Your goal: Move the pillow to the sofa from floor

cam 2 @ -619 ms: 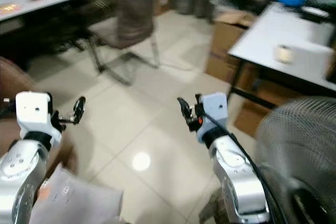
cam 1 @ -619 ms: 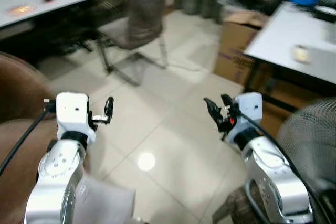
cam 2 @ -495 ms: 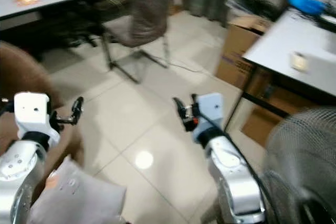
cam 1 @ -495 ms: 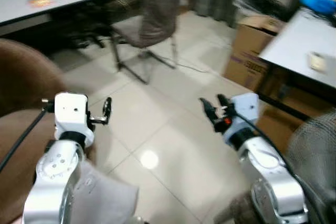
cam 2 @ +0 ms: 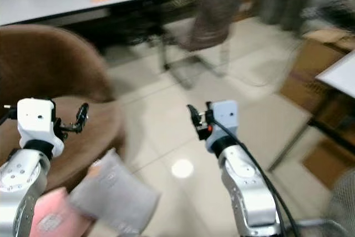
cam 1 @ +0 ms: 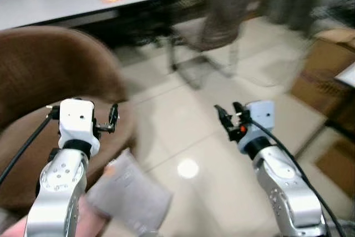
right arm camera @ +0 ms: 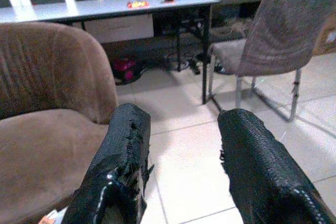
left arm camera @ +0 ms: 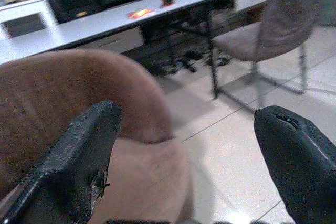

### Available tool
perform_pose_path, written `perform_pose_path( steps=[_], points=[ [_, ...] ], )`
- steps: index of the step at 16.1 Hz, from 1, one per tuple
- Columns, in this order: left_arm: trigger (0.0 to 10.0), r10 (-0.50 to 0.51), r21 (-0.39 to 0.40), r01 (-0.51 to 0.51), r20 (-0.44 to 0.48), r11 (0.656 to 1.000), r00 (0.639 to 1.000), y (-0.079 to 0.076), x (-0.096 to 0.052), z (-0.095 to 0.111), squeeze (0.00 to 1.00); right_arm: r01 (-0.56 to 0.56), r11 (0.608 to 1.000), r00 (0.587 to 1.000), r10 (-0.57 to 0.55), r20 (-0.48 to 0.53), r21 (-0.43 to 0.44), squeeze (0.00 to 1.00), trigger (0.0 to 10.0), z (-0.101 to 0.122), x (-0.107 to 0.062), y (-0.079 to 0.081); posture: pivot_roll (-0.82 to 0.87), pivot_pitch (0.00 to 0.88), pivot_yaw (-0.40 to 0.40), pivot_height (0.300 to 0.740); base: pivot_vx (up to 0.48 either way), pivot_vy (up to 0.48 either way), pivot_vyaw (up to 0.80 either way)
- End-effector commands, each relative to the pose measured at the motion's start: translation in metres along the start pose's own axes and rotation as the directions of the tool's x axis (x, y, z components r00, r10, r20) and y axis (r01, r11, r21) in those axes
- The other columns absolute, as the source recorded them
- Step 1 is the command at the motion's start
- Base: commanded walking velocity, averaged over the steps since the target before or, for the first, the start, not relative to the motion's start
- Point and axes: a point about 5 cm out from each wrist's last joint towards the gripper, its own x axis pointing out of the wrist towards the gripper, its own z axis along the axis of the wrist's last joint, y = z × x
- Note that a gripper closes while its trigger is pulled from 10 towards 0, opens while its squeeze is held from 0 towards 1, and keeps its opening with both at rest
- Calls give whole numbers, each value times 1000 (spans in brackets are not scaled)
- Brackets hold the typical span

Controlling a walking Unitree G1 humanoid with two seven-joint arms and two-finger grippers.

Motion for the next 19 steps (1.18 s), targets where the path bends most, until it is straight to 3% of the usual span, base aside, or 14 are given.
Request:
perform_pose_path(
  steps=[1, 3, 5, 8, 11, 14, 19],
  points=[
    [10000, -4, -11, 4, -22, 1000, 1000, 0, 0, -4, 0, 40, 998, 999, -39, -18, 45, 0, 10000, -4, 0, -4, -21, 0, 30, 740, 0, 0, 0],
    [10000, -5, -7, 4, -24, 1000, 1000, 0, -1, -4, 0, 44, 997, 998, -41, -41, 58, 0, 10000, -7, -1, -4, -18, 0, 24, 740, 0, 0, 0],
    [10000, 4, 14, -4, -27, 1000, 1000, 0, -1, -6, 0, 74, 997, 995, -73, -72, 15, 0, 10000, -10, 2, -6, -20, 0, 20, 740, 0, 0, 0],
    [10000, -25, 34, 27, -39, 999, 999, -4, -7, -10, 0, 62, 994, 998, -60, -23, 95, 0, 10000, -3, 2, -4, -18, 0, 8, 740, 0, 0, 0],
    [10000, -16, 47, 18, -33, 999, 999, -4, -8, -10, 0, 74, 996, 997, -72, -30, 45, 0, 10000, -4, 2, -5, -14, 0, 1, 740, 0, 0, 0],
    [10000, 25, 59, -23, -33, 998, 999, 1, -10, -12, 0, -31, 999, 999, 31, -10, 19, 0, 10000, -1, 3, 7, -10, 0, 1, 740, 0, 0, 0],
    [10000, 28, 50, -27, -20, 998, 999, 0, -8, -9, 0, -40, 999, 999, 40, -17, 14, 0, 10000, -2, 5, 10, -14, 0, 2, 740, 0, -470, 640]
  ],
)
